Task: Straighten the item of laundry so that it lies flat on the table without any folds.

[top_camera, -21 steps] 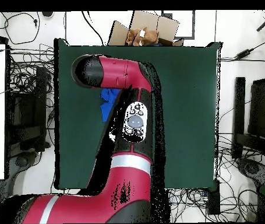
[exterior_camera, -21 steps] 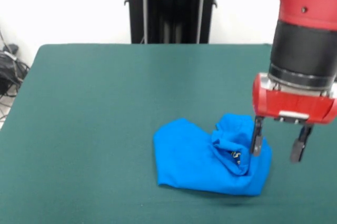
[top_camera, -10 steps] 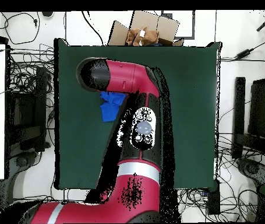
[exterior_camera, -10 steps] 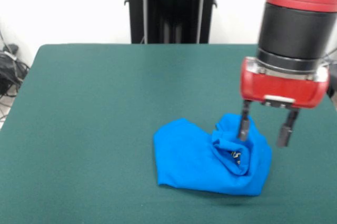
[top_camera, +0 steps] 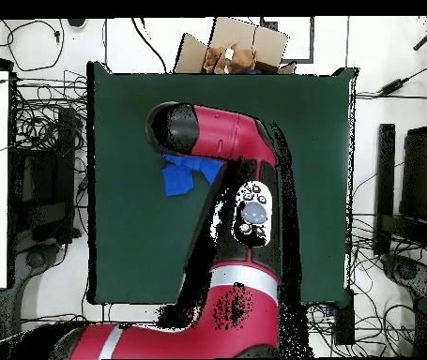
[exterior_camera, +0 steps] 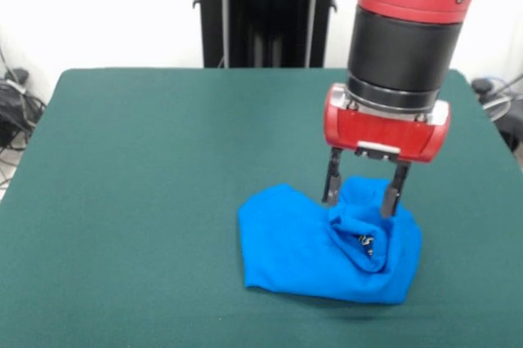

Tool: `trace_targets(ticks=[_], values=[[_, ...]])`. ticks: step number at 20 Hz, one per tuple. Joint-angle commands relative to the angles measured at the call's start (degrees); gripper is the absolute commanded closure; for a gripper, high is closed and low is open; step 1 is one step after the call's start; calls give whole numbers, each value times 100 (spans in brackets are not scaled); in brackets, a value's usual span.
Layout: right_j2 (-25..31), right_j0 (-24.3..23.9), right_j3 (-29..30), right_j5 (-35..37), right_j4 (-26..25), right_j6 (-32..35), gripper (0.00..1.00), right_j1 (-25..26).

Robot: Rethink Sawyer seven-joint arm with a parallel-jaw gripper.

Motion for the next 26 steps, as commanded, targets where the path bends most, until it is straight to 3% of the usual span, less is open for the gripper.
trace_targets(ticks=[1,13,26], values=[[725,-171,703,-377,-244,187,0,298],[328,44,77,-478,-177,781,0,794],[206,138,67,-441,-78,948,0,810]])
